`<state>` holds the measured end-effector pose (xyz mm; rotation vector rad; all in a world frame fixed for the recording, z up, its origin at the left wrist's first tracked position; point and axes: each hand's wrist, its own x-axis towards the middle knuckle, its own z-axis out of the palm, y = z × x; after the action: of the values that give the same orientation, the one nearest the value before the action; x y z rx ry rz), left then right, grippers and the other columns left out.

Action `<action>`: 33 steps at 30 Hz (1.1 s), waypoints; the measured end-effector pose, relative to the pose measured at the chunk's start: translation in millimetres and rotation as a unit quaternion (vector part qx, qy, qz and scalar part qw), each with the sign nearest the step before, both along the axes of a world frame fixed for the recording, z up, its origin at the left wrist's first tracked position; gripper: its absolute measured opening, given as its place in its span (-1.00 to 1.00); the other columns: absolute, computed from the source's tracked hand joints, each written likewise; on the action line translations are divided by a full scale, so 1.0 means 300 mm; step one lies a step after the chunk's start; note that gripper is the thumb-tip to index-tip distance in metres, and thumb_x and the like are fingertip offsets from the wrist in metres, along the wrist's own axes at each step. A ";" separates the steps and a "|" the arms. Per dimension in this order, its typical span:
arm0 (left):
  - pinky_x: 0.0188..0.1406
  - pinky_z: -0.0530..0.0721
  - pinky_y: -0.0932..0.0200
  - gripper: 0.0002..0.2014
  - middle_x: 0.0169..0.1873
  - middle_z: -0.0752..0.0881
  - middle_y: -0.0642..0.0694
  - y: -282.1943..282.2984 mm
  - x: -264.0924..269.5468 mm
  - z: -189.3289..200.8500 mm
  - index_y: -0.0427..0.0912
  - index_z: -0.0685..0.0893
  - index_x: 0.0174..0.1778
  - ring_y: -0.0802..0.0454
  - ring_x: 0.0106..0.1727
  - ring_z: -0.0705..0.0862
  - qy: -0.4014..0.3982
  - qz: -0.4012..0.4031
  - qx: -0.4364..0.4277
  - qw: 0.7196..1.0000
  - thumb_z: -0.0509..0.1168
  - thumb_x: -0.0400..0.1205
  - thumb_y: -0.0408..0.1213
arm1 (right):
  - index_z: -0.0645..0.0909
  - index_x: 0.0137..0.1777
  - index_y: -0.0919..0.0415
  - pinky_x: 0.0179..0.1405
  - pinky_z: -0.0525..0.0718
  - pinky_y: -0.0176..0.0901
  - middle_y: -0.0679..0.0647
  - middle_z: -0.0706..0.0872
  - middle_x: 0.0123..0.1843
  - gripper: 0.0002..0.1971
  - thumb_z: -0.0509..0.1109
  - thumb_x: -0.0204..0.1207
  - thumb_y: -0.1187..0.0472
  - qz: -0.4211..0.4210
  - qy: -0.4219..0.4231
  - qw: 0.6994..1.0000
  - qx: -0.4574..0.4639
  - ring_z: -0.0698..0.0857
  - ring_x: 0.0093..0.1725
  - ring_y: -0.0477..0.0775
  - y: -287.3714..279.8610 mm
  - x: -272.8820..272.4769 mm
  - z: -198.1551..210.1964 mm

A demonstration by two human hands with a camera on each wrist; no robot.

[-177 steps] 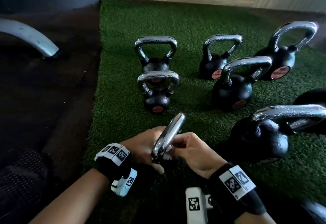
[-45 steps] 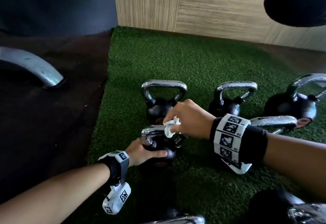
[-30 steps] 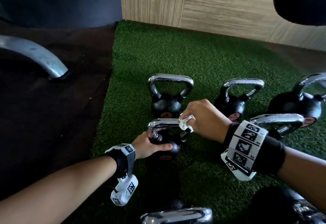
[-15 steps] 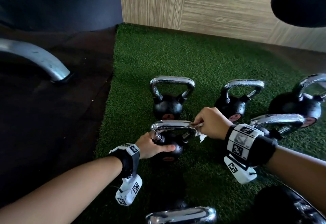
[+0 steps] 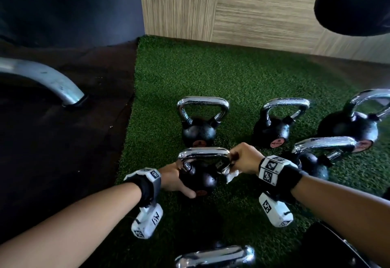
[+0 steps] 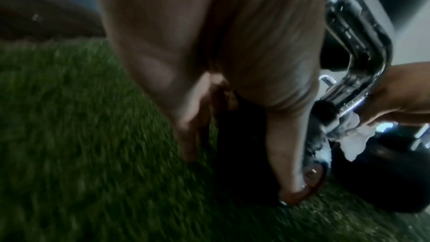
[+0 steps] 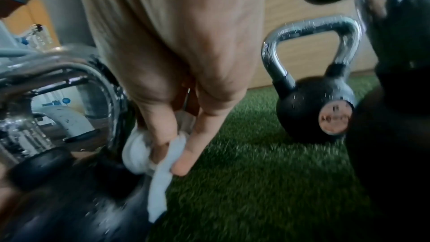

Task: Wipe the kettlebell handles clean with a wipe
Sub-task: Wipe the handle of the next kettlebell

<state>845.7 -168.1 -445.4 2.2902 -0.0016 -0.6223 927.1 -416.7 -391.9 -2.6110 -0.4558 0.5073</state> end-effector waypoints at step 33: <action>0.30 0.64 0.44 -0.76 0.11 0.85 0.13 -0.068 -0.048 0.308 -0.09 0.88 0.17 0.44 0.18 0.76 -0.411 0.085 -0.129 0.898 0.55 0.61 -0.16 | 0.63 0.05 0.06 -0.46 0.46 -0.18 0.14 0.68 -0.22 -0.59 0.34 0.38 0.57 -0.170 0.052 0.966 0.187 0.57 -0.37 0.05 0.007 -0.054 0.076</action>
<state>831.4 -188.6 -352.9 2.0929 -0.2701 0.4444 910.8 -414.8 -369.1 -2.2200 -0.0550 0.3940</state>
